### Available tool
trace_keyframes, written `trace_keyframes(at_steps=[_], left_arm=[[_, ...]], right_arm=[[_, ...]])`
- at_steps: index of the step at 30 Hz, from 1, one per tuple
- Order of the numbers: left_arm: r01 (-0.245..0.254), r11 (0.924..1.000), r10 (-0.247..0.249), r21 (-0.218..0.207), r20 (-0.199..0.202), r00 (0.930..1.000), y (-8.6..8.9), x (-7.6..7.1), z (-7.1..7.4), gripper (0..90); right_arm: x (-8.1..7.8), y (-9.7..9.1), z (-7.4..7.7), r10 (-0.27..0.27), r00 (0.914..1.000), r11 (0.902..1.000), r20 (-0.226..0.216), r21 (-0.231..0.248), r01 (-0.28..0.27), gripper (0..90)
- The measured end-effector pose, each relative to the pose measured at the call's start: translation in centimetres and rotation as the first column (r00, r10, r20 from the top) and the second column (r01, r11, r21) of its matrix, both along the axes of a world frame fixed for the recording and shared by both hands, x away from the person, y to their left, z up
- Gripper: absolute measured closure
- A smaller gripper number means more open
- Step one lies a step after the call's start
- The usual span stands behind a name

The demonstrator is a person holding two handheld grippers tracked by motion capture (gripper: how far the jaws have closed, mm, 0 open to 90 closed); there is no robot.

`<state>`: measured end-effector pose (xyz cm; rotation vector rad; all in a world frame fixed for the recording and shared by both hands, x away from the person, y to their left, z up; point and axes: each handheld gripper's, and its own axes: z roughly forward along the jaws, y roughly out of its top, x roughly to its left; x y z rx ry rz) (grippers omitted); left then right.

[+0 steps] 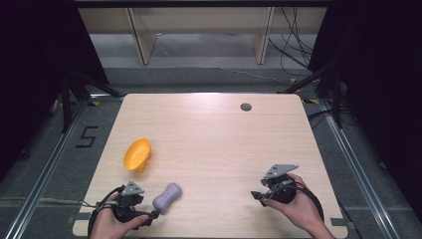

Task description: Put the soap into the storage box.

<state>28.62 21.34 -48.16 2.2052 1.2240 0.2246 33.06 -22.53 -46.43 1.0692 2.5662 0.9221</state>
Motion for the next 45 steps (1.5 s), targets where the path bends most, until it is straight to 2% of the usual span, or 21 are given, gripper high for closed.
trace_keyframes(at_steps=[3, 5, 6, 9, 11, 12, 14, 16, 21, 23, 24, 28, 32, 34, 36, 39, 40, 41, 42, 43, 45], left_arm=[[0.015, 0.9997, -0.015, 0.018, -0.005, 0.9999, -0.1, 0.3, 0.2, 20.7], [0.055, 0.9974, -0.054, 0.046, -0.013, 0.9984, -0.1, 0.5, 0.7, 21.0], [0.032, 0.9991, -0.032, 0.027, -0.002, 0.9995, -0.4, 0.6, 0.7, 21.4], [0.037, 0.9987, -0.037, 0.035, -0.005, 0.9993, -0.8, 1.1, 1.3, 22.4], [0.062, 0.9961, -0.06, 0.063, -0.033, 0.9976, -1.0, 1.6, 1.8, 22.8], [0.051, 0.9963, -0.048, 0.069, -0.041, 0.998, -1.2, 1.9, 1.9, 23.1], [0.085, 0.9917, -0.077, 0.097, -0.088, 0.9932, -1.5, 2.6, 2.3, 23.8], [0.079, 0.9915, -0.068, 0.104, -0.103, 0.9923, -1.9, 3.2, 2.4, 24.9], [0.091, 0.9859, -0.074, 0.141, -0.122, 0.9898, -2.9, 4.8, 2.7, 30.1], [0.105, 0.9825, -0.084, 0.154, -0.14, 0.9866, -3.4, 5.2, 2.8, 30.2], [0.122, 0.9782, -0.095, 0.168, -0.162, 0.9822, -4.0, 5.8, 2.9, 29.7], [0.122, 0.9767, -0.089, 0.177, -0.182, 0.9792, -4.7, 6.3, 3.1, 29.3], [0.132, 0.9669, -0.09, 0.218, -0.192, 0.9774, -5.4, 7.2, 3.1, 29.5], [0.148, 0.9616, -0.099, 0.231, -0.208, 0.9731, -5.7, 7.5, 2.9, 30.0], [0.177, 0.9489, -0.119, 0.261, -0.226, 0.9668, -6.1, 7.8, 2.6, 30.4], [0.179, 0.946, -0.113, 0.27, -0.245, 0.963, -6.4, 7.9, 2.4, 30.5], [0.194, 0.9404, -0.119, 0.279, -0.267, 0.9565, -6.5, 8.1, 2.1, 30.5], [0.194, 0.9404, -0.119, 0.279, -0.267, 0.9565, -6.5, 8.1, 2.1, 30.3], [0.174, 0.9465, -0.094, 0.272, -0.284, 0.9543, -6.7, 8.0, 2.0, 30.3], [0.209, 0.9352, -0.124, 0.286, -0.286, 0.9501, -6.7, 8.2, 1.9, 30.3], [0.202, 0.937, -0.121, 0.285, -0.277, 0.9532, -6.8, 8.2, 1.9, 30.3]], right_arm=[[0.0, -0.1, 0.0, 0.005, 1.0, 1.0, 0.001, 0.002, -0.005, 42.7], [0.0, -0.1, 0.1, 0.006, 1.0, 1.0, -0.006, -0.002, -0.006, 42.7], [0.0, -0.2, 0.2, 0.006, 0.9999, 1.0, -0.012, -0.006, -0.006, 42.7], [0.0, -0.1, 0.2, 0.003, 0.9999, 1.0, -0.012, -0.007, -0.003, 42.7], [0.0, -0.1, 0.2, 0.001, 0.9999, 1.0, -0.013, -0.007, -0.001, 42.6], [0.0, -0.1, 0.2, 0.0, 0.9999, 1.0, -0.011, -0.007, 0.0, 42.6], [0.0, -0.1, 0.2, -0.001, 0.9999, 1.0, -0.012, -0.007, 0.001, 42.6], [-0.1, -0.2, 0.2, -0.016, 0.9992, 0.9998, -0.036, -0.012, 0.016, 42.6], [0.0, -0.3, 0.2, 0.002, 0.9997, 1.0, -0.025, -0.006, -0.002, 42.6], [0.1, -0.3, 0.0, 0.009, 0.9999, 1.0, -0.009, -0.004, -0.009, 42.5], [0.0, -0.1, 0.1, -0.017, 0.9991, 0.9998, -0.039, -0.012, 0.017, 42.5], [0.0, -0.1, 0.0, -0.02, 0.9995, 0.9998, -0.026, -0.006, 0.02, 42.4], [0.1, -0.2, 0.0, 0.006, 0.9996, 1.0, -0.029, -0.006, -0.006, 42.3], [0.1, -0.2, 0.0, 0.003, 0.9996, 1.0, -0.028, -0.006, -0.003, 42.3], [0.1, -0.2, 0.0, 0.009, 0.9997, 0.9999, -0.02, -0.007, -0.01, 42.3], [0.1, -0.2, -0.2, 0.005, 1.0, 1.0, -0.005, -0.002, -0.005, 42.2], [0.2, -0.1, -0.2, 0.008, 1.0, 1.0, -0.003, 0.0, -0.008, 42.2], [0.2, -0.1, -0.2, 0.008, 1.0, 1.0, -0.003, 0.0, -0.008, 42.2], [0.2, -0.1, -0.2, 0.009, 0.9999, 1.0, -0.004, 0.001, -0.009, 42.2], [0.2, -0.2, -0.2, 0.011, 0.9999, 0.9999, -0.003, 0.0, -0.011, 42.2], [0.2, -0.2, -0.2, 0.02, 0.9998, 0.9998, 0.007, -0.004, -0.02, 42.2]])
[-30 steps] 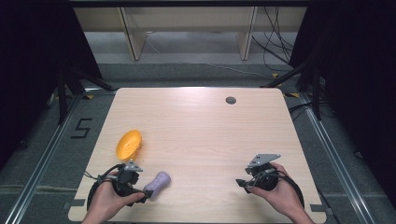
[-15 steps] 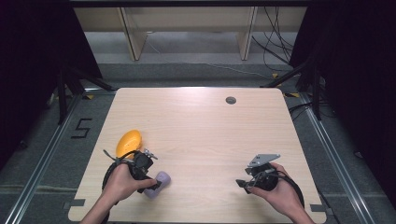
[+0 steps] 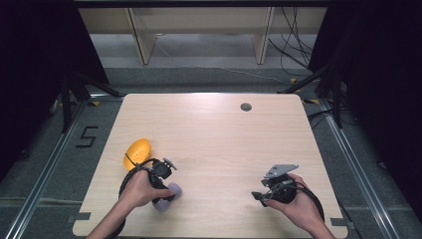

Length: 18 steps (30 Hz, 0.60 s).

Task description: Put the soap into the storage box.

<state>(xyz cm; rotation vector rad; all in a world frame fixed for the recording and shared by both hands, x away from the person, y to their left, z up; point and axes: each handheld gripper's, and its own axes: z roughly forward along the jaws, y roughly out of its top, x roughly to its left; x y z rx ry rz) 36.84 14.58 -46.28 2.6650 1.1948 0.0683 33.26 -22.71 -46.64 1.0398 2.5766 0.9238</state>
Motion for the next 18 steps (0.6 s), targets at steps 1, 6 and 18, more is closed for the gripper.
trace_keyframes(at_steps=[1, 6, 18], left_arm=[[0.006, 1.0, -0.006, 0.006, -0.005, 1.0, 0.0, 0.1, 0.1, 30.2], [0.003, 1.0, -0.003, 0.001, -0.011, 0.9999, -0.5, 0.2, 0.0, 30.0], [-0.023, 0.9995, 0.024, 0.021, -0.051, 0.9984, -1.6, 0.1, -0.8, 30.7]], right_arm=[[0.0, 0.0, 0.0, -0.001, 1.0, 1.0, 0.0, -0.001, 0.001, 42.2], [-0.1, 0.0, 0.2, -0.01, 0.9992, 0.9999, -0.039, -0.006, 0.01, 42.1], [-0.2, 0.0, 0.2, -0.005, 0.9992, 0.9999, -0.039, -0.01, 0.004, 42.0]])
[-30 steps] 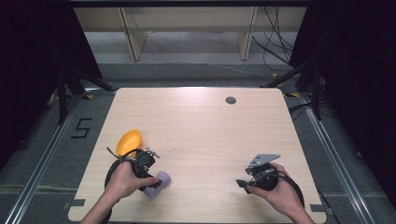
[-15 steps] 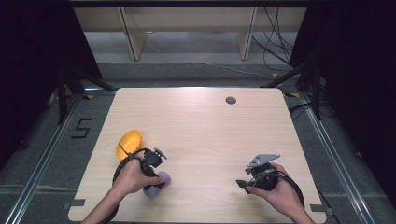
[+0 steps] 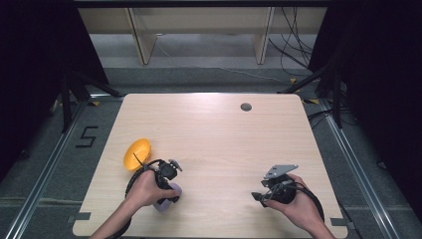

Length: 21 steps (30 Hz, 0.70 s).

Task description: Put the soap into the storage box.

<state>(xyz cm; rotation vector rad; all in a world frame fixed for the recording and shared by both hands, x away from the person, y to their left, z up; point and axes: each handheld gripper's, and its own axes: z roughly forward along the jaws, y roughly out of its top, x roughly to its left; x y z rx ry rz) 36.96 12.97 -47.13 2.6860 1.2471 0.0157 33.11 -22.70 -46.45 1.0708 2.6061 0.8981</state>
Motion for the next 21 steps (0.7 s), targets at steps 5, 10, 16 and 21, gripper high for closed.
trace_keyframes(at_steps=[5, 10, 16, 21], left_arm=[[0.023, 0.9995, -0.023, 0.019, 0.01, 0.9997, -0.2, 0.3, -0.2, 31.5], [-0.009, 0.9989, 0.01, 0.045, -0.022, 0.9997, -0.4, 0.2, -0.4, 34.5], [-0.027, 0.9987, 0.028, 0.042, -0.023, 0.9993, -0.5, 0.3, -0.9, 38.1], [-0.05, 0.9982, 0.051, 0.033, -0.035, 0.9981, -0.6, 0.1, -1.1, 44.0]], right_arm=[[0.0, 0.0, 0.0, 0.003, 1.0, 1.0, 0.0, 0.0, -0.003, 42.0], [0.2, 0.0, -0.3, 0.016, 0.9993, 0.9999, 0.034, 0.003, -0.016, 42.0], [0.1, 0.0, -0.1, 0.015, 0.9999, 0.9999, 0.008, -0.007, -0.015, 42.0], [0.1, 0.0, -0.2, 0.013, 0.9999, 0.9999, 0.005, -0.006, -0.013, 42.0]])
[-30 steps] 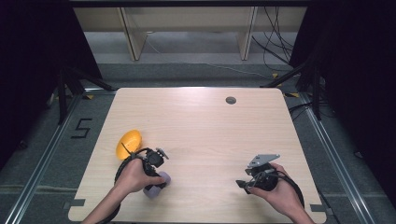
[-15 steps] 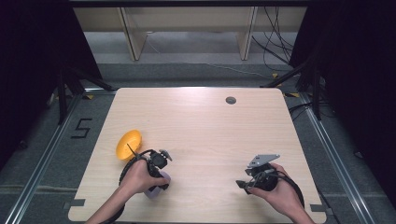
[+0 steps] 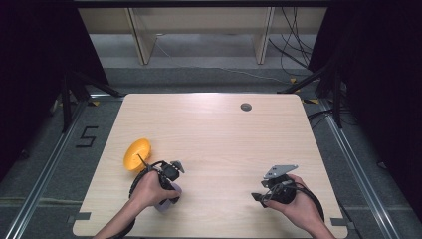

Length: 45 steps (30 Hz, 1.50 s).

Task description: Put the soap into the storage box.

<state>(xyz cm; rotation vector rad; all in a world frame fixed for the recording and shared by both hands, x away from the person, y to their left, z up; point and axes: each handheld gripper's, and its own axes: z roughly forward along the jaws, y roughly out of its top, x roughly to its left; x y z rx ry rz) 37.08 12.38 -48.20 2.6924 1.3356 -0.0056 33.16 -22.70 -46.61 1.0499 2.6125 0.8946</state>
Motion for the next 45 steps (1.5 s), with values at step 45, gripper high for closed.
trace_keyframes(at_steps=[45], left_arm=[[-0.007, 0.999, 0.008, -0.045, 0.012, 0.9999, 1.0, -0.5, 2.5, 47.6]], right_arm=[[-0.1, 0.1, 0.2, -0.026, 0.9994, 0.9996, -0.022, 0.012, 0.026, 41.9]])
